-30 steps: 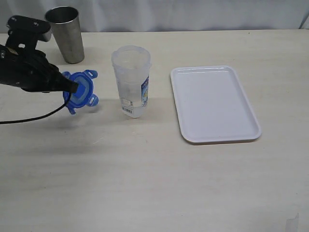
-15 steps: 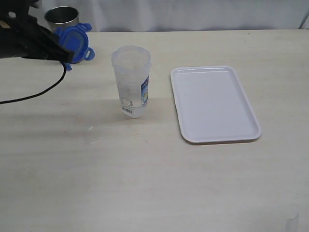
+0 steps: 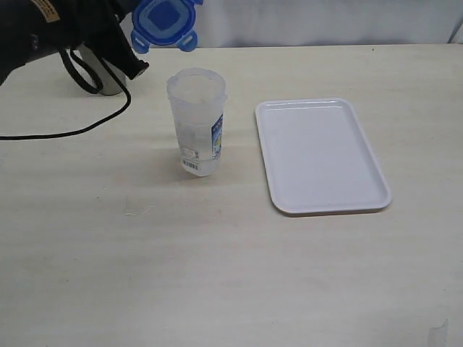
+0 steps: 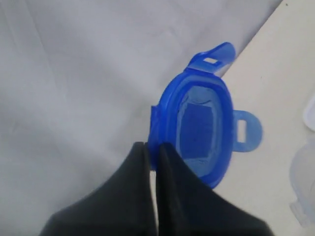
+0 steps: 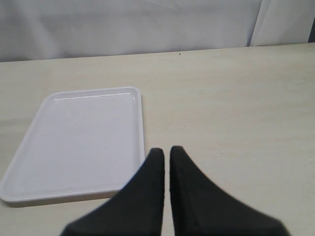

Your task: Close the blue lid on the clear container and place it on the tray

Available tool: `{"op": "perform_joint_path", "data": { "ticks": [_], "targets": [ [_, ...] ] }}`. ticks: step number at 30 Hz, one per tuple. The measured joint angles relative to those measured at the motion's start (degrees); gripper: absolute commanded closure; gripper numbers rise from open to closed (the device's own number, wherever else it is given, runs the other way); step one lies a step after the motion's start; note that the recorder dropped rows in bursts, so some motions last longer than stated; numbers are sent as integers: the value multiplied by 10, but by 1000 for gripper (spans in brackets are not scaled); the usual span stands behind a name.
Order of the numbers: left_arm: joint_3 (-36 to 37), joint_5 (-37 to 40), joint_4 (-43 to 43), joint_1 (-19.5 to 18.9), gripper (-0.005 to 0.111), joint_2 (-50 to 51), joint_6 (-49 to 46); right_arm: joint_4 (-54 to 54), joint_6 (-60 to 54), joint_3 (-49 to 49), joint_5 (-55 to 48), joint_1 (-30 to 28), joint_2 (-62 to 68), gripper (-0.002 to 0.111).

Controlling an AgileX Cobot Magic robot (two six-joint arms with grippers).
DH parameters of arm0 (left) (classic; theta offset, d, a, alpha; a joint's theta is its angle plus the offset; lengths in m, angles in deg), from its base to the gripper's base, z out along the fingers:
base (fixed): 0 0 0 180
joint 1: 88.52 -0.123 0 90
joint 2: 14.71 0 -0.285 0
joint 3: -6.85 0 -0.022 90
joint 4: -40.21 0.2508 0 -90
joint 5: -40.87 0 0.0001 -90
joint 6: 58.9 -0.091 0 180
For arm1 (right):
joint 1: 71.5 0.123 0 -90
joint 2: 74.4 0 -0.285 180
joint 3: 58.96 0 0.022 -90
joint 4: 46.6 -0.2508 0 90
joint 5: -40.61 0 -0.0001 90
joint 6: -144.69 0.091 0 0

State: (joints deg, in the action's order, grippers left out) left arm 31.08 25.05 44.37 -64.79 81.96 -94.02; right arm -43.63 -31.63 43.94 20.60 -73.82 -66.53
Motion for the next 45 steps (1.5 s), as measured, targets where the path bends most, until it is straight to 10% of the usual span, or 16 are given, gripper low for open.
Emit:
{"op": "perform_joint_path", "data": {
  "ticks": [23, 45],
  "targets": [
    [0, -123, -24, 4, 107, 65, -350, 0, 0, 0, 0, 0, 0, 104],
    [0, -165, -424, 144, 107, 65, -729, 0, 0, 0, 0, 0, 0, 104]
  ]
}}
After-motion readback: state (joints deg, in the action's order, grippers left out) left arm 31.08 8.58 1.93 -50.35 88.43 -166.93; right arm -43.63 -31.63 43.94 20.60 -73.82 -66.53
